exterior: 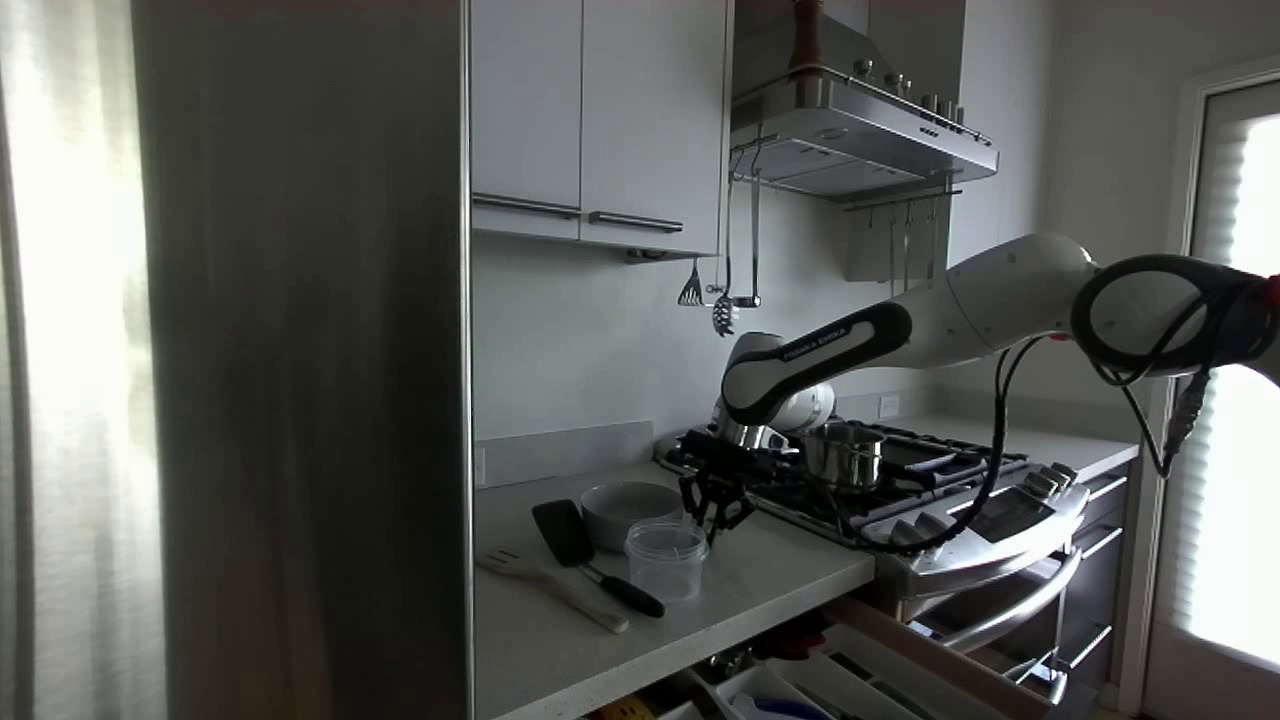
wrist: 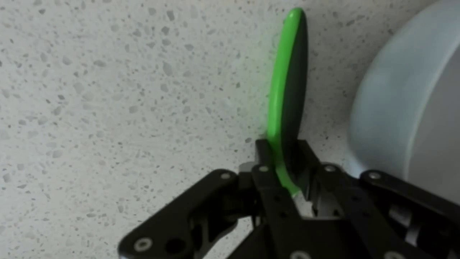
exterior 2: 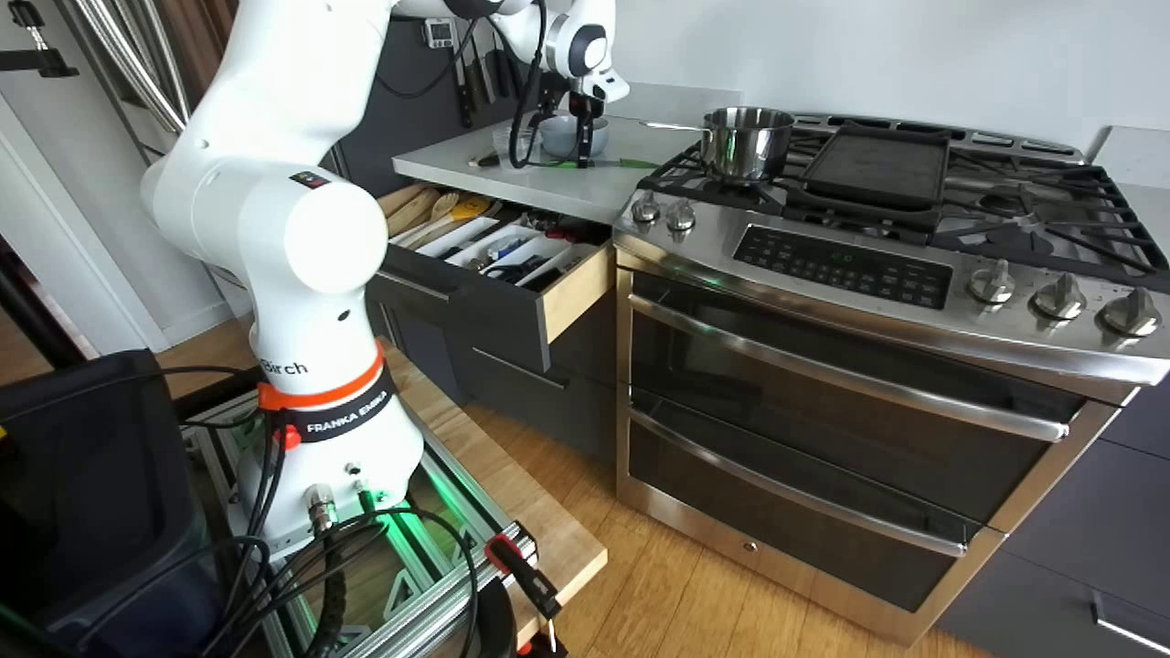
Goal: Push the green knife into its cover
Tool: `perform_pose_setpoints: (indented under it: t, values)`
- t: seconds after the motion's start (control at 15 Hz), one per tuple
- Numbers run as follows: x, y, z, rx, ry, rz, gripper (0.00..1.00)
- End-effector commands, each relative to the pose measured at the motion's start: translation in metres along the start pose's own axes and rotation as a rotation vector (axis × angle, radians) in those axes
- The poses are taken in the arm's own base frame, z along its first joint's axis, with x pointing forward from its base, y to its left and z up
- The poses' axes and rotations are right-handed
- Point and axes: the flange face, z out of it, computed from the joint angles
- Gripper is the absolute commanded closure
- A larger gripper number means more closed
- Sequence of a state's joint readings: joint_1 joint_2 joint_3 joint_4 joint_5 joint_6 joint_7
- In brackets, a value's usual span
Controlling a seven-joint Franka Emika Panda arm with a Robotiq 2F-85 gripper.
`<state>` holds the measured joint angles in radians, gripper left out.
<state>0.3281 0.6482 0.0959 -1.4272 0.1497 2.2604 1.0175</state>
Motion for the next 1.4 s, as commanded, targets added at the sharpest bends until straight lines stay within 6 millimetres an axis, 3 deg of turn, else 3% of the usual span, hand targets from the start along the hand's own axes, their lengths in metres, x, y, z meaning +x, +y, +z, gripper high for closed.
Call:
perform_pose_setpoints:
  t: [0.0,1.33]
  values:
    - [0.003,-0.004,0.019,-0.003,0.007,0.029,0.95]
    - [0.051,-0.03,0.021,0.071,0.075,0.265,0.95]
